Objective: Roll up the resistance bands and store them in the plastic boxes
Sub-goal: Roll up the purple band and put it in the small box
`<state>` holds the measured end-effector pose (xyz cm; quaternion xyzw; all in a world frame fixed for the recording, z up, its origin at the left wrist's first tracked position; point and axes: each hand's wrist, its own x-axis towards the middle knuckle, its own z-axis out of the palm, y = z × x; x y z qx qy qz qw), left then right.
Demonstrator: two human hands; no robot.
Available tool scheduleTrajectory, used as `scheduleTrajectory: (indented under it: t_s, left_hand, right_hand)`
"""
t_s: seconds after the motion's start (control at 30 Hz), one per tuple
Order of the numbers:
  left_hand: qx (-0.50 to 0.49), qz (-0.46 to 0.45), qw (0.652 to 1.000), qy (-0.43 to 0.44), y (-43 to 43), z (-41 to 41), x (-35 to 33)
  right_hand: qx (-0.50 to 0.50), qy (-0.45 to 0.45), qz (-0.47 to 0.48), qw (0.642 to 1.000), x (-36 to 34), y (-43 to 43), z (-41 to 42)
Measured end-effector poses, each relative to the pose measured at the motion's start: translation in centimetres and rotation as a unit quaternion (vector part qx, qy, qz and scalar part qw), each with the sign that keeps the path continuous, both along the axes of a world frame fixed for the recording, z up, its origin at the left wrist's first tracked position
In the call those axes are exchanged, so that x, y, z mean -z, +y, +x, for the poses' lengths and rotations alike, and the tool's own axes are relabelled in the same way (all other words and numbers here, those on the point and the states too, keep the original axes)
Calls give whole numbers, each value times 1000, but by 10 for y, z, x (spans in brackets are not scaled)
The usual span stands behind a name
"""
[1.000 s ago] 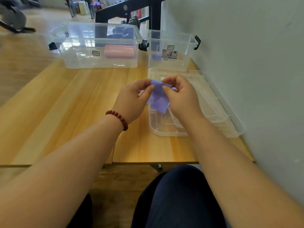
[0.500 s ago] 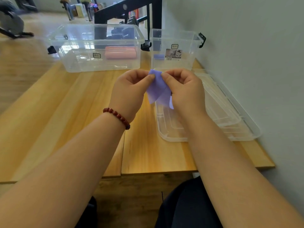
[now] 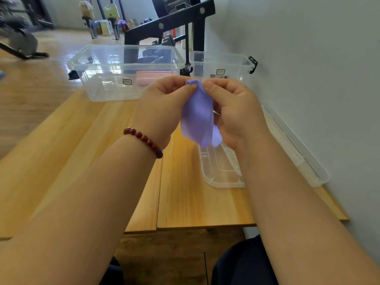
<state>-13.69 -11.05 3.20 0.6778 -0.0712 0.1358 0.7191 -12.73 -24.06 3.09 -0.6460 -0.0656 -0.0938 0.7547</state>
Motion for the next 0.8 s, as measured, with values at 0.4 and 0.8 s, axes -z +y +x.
scheduleTrajectory:
  t_s: [0.4, 0.8]
  left_hand:
    - [12, -38, 997, 67, -6, 6, 34]
    - [27, -48, 997, 56, 3, 9, 36]
  right_hand:
    - [29, 39, -58, 997, 27, -6, 9]
    - [-23, 48, -24, 998, 28, -11, 5]
